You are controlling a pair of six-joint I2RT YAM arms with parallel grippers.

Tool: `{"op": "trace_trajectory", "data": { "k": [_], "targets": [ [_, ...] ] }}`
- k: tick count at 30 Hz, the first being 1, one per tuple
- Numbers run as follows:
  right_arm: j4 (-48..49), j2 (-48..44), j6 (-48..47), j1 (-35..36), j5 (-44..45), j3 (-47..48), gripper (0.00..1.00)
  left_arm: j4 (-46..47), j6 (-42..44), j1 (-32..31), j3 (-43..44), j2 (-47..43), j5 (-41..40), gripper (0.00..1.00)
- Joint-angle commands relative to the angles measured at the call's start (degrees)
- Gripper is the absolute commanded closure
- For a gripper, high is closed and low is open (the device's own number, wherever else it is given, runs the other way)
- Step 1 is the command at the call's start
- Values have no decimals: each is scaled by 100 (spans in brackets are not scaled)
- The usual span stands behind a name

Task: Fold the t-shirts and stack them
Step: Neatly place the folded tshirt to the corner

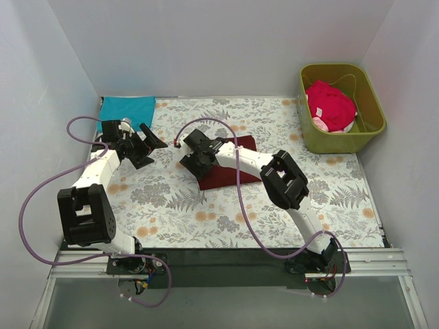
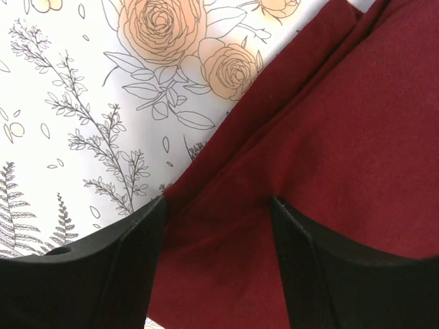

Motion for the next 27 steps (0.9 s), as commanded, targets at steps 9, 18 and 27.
{"op": "trace_trajectory", "data": {
  "k": [9, 18, 27],
  "targets": [
    [-10, -651, 122, 486, 396, -145, 38, 153, -98, 25, -172, -166, -9, 6],
    [-1, -405, 96, 495, 458, -602, 39, 179, -81, 25, -242, -254, -44, 6],
    [17, -203, 148, 495, 230, -1059, 58, 258, -186, 25, -391, -219, -62, 7]
  ]
}}
